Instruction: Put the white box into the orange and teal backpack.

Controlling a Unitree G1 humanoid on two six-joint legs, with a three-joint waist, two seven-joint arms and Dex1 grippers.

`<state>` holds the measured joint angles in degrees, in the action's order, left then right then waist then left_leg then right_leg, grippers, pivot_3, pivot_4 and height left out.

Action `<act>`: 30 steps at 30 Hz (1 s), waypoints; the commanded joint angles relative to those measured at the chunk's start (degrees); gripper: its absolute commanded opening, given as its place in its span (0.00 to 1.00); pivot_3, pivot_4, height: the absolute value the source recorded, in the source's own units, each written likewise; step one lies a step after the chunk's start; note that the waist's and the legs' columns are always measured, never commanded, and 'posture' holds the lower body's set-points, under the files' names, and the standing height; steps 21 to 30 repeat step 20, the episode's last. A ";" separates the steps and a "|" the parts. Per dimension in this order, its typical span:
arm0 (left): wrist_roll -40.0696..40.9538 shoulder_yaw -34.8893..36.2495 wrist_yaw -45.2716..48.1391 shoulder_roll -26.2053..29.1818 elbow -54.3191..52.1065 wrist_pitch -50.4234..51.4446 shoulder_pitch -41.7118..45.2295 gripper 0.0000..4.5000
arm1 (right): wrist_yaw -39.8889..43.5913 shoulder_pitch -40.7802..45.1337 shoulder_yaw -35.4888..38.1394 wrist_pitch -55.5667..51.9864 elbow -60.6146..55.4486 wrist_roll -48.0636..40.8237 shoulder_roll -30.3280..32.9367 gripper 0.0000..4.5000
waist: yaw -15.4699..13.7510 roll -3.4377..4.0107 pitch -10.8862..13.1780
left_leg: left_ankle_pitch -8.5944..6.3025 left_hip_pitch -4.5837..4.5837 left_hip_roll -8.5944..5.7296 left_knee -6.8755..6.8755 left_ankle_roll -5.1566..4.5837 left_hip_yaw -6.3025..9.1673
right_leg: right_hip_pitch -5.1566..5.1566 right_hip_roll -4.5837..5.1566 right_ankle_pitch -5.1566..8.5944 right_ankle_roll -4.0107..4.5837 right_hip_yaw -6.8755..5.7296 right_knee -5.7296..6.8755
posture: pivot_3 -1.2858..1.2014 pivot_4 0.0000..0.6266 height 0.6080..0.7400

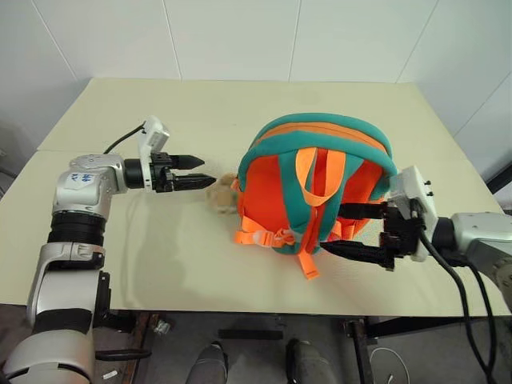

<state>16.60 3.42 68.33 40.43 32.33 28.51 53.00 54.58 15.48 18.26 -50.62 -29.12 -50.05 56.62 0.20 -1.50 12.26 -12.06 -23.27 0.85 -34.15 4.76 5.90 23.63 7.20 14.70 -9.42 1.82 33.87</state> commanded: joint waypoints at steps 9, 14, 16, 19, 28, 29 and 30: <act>7.16 12.94 -0.86 0.92 -7.45 -12.81 -9.85 0.99 | 10.08 -13.12 22.14 7.94 14.41 12.45 12.25 1.00 | -0.11 0.00 -0.01 | -0.03 0.02 0.01 -0.11 -0.02 -0.12 | -0.08 0.04 0.00 0.03 0.00 -0.13 | 0.52 0.24 1.00; 11.11 14.53 4.29 -2.14 -5.85 -19.52 -11.98 0.99 | 8.68 -8.34 20.02 15.25 19.95 13.76 8.64 1.00 | 0.18 0.00 -0.01 | -0.01 0.07 0.04 -0.14 -0.04 -0.27 | -0.13 0.04 -0.06 0.27 0.07 -0.34 | 0.52 0.24 1.00; 12.53 14.67 4.81 -3.44 -6.09 -19.76 -11.86 0.99 | 8.02 -8.12 19.74 14.70 18.41 12.98 6.99 1.00 | 0.21 0.00 -0.01 | 0.00 0.07 0.06 -0.17 -0.05 -0.29 | -0.12 0.02 -0.09 0.27 0.11 -0.31 | 0.52 0.24 1.00; 13.10 14.26 4.15 -4.32 -6.55 -19.87 -11.65 0.99 | 7.39 -7.92 18.96 14.84 17.67 13.06 5.86 1.00 | 0.19 0.00 -0.01 | 0.00 0.07 0.06 -0.19 -0.05 -0.29 | -0.13 0.02 -0.15 0.15 0.12 -0.29 | 0.52 0.24 1.00; 12.80 13.93 4.00 -4.41 -6.21 -20.16 -11.54 0.99 | 6.93 -7.56 18.43 14.64 17.15 12.78 5.40 1.00 | 0.19 0.00 -0.01 | 0.00 0.07 0.06 -0.20 -0.05 -0.30 | -0.13 0.02 -0.23 0.01 0.12 -0.29 | 0.52 0.24 1.00; 12.80 13.93 4.00 -4.41 -6.21 -20.16 -11.54 0.99 | 6.93 -7.56 18.43 14.64 17.15 12.78 5.40 1.00 | 0.19 0.00 -0.01 | 0.00 0.07 0.06 -0.20 -0.05 -0.30 | -0.13 0.02 -0.23 0.01 0.12 -0.29 | 0.52 0.24 1.00; 12.80 13.93 4.00 -4.41 -6.21 -20.16 -11.54 0.99 | 6.93 -7.56 18.43 14.64 17.15 12.78 5.40 1.00 | 0.19 0.00 -0.01 | 0.00 0.07 0.06 -0.20 -0.05 -0.30 | -0.13 0.02 -0.23 0.01 0.12 -0.29 | 0.52 0.24 1.00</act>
